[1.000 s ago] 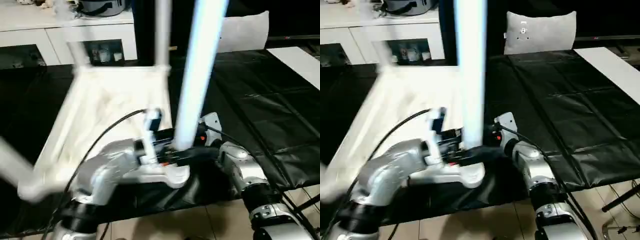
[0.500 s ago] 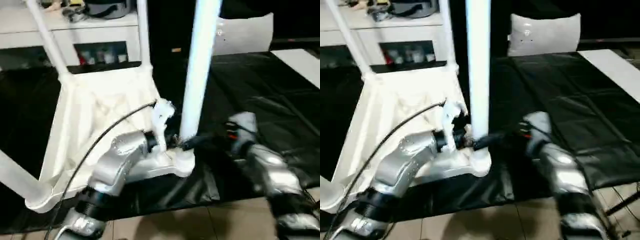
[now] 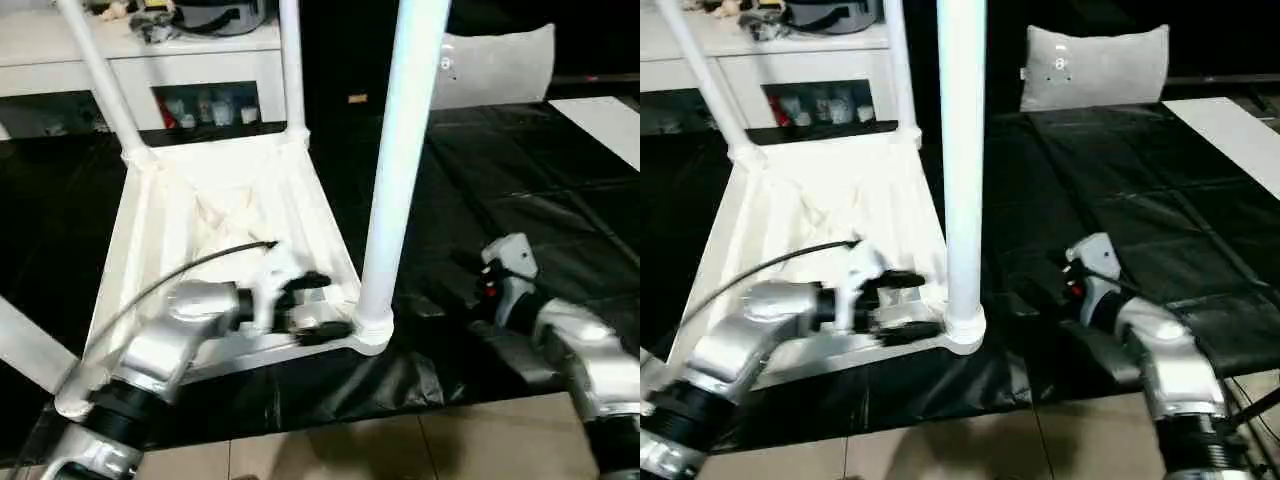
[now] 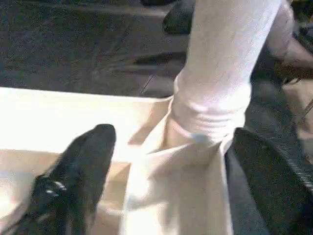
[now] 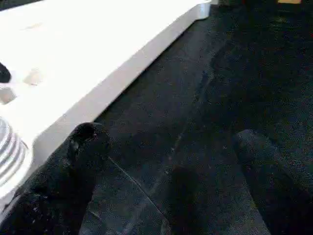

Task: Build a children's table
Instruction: Rotate table base, then rotate leg to tighten

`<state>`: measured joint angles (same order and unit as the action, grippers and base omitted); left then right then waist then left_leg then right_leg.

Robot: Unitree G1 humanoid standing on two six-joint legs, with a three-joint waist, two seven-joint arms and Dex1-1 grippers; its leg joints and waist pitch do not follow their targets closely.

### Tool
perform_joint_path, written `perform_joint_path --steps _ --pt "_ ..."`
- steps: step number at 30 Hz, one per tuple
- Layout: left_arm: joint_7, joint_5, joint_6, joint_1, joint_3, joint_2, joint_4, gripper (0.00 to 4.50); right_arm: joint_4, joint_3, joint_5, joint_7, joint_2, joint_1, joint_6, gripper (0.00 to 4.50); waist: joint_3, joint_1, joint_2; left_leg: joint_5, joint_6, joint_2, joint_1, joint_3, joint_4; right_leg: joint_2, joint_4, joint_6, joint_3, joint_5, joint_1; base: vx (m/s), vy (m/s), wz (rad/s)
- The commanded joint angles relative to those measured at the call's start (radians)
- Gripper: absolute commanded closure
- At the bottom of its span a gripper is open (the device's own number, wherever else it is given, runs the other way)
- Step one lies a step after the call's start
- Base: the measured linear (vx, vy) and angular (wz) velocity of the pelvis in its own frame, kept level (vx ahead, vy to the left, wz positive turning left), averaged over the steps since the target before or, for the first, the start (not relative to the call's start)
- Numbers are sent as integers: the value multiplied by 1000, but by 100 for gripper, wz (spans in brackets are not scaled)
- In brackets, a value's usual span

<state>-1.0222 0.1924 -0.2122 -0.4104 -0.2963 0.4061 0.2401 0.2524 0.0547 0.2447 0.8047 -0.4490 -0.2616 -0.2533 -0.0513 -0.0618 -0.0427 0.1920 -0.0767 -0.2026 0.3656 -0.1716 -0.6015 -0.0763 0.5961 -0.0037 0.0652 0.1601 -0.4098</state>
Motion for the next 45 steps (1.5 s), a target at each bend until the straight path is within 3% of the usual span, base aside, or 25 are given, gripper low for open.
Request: perform_joint_path --steps 1,3,8,10,11,12,14,18,23,26,29,32,35,37,41,45 --pt "-4 -31 24 -30 -15 14 20 62 -22 -7 13 12 -12 10 -25 0 64 -5 8 238 36 -15 -5 3 77 -51 -76 -177 -34 341 53 0 0 0" --pt "-18 -64 59 -57 -39 34 68 78 -46 -21 8 17 -30 15 -62 0 65 -8 7 227 36 -14 -7 3 75 -51 -77 -177 -35 329 53 0 0 0" --pt "-33 -113 113 -83 -59 33 138 118 -69 -41 -6 34 -46 23 -54 0 67 -8 5 219 32 -16 -5 3 74 -54 -74 -184 -35 308 55 0 0 0" --pt "-36 -116 124 -87 -58 27 161 136 -79 -44 -6 41 -44 28 -55 0 67 -9 -13 237 26 -16 -7 4 74 -53 -75 -196 -34 287 55 0 0 0" --pt "-38 -117 127 -88 -61 25 169 151 -79 -43 -8 41 -43 30 -52 0 67 -9 -13 237 26 -16 -7 4 74 -53 -75 -196 -34 287 55 0 0 0" --pt "-42 -120 133 -91 -66 25 178 151 -81 -44 -8 38 -43 31 -53 0 66 -8 -5 246 29 -15 -5 4 75 -53 -75 -202 -33 289 57 0 0 0" --pt "-45 -122 139 -94 -70 26 186 171 -84 -45 -5 36 -44 31 -58 0 66 -10 -10 245 31 -13 -6 3 73 -55 -77 -196 -33 322 57 0 0 0" --pt "-64 -138 162 -106 -75 17 230 207 -98 -59 -2 37 -39 42 -57 0 64 -10 -8 250 32 -14 -5 4 75 -54 -82 -178 -32 365 55 0 0 0" --pt "-108 -98 119 -101 -55 23 195 241 -103 -59 -2 41 -39 43 -60 0 66 -9 -10 251 29 -17 -6 5 77 -57 -82 -178 -33 370 54 0 0 0" --pt "-125 -60 75 -87 -35 32 149 262 -107 -56 -1 42 -43 46 -60 0 67 -10 -14 241 29 -17 -6 5 75 -56 -75 -198 -33 328 54 0 0 0" --pt "-125 21 -21 -51 14 44 38 280 -119 -55 -4 38 -51 59 -58 0 67 -9 -10 224 34 -21 -3 4 76 -57 -70 -222 -34 282 56 0 0 0" --pt "-102 0 -32 -34 18 61 -6 280 -132 -57 -3 34 -54 70 -58 0 65 -7 -5 222 46 -17 -1 2 74 -53 -73 -212 -33 297 56 0 0 0" --pt "-86 -10 -87 -14 24 84 -75 280 -144 -60 -3 31 -53 80 -57 0 62 -7 -6 245 38 -19 -6 4 78 -55 -77 -179 -34 377 53 0 0 0" --pt "-79 -5 -135 -7 27 92 -109 254 -148 -61 -5 30 -53 83 -56 0 60 -5 -5 253 34 -18 -6 4 79 -53 -81 -173 -33 398 50 0 0 0" --pt "-77 -50 -192 36 -29 134 -208 231 -155 -70 -10 23 -52 90 -54 0 58 -4 -5 269 31 -18 -9 5 80 -55 -85 -155 -34 442 47 0 0 0" --pt "-63 -65 -274 66 -80 139 -241 216 -171 -79 -9 22 -48 97 -65 0 61 -3 -7 246 33 -17 -5 4 79 -52 -82 -157 -35 403 48 0 0 0"
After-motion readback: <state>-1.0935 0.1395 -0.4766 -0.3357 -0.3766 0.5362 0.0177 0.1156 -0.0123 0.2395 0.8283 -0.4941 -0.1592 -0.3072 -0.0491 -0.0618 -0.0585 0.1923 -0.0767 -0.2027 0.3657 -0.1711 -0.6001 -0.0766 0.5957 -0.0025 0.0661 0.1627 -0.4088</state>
